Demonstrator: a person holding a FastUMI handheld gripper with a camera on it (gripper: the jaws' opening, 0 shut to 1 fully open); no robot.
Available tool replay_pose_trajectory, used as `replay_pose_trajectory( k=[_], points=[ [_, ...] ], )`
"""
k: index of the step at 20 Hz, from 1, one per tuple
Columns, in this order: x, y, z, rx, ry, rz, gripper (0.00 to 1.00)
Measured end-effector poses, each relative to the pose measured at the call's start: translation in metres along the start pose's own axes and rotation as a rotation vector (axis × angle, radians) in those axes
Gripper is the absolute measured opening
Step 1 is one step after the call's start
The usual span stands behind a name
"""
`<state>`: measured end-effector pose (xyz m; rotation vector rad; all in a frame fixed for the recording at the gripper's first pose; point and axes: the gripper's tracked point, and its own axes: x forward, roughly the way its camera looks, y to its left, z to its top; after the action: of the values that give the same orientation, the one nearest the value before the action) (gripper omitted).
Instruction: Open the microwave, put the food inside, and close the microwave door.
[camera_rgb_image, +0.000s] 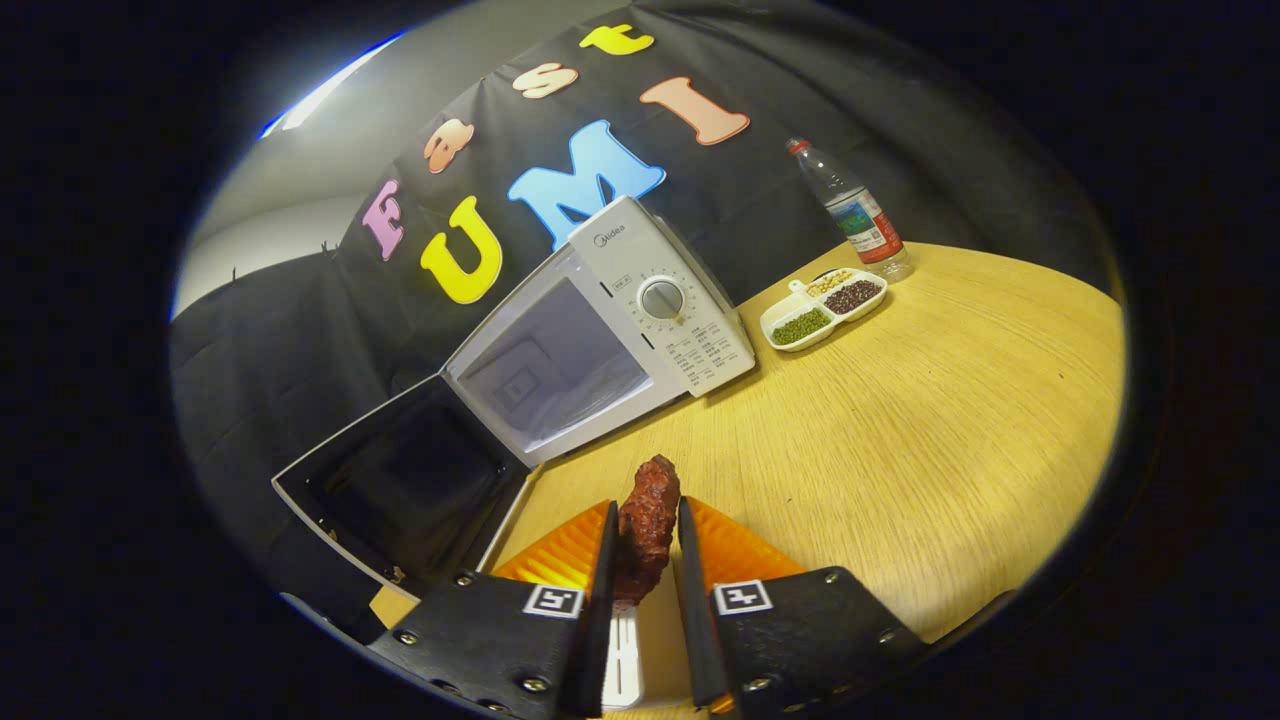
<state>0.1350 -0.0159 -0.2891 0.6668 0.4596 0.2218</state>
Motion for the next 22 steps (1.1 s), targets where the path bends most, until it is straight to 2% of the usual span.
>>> replay_pose_trajectory(
  k=[3,5,8,11,16,22],
  points=[
    [0.001,0.003,0.002,0.083,-0.004,0.025,0.15],
    [0.001,0.006,0.006,0.118,-0.001,0.033,0.08],
    [-0.006,0.014,0.008,0.053,-0.020,0.020,0.08],
    [-0.009,0.017,0.018,0.040,-0.029,-0.014,0.08],
    [-0.009,0.042,0.036,0.050,-0.053,0.002,0.08],
    [0.026,0.086,0.057,0.004,-0.101,0.018,0.08]
  ],
)
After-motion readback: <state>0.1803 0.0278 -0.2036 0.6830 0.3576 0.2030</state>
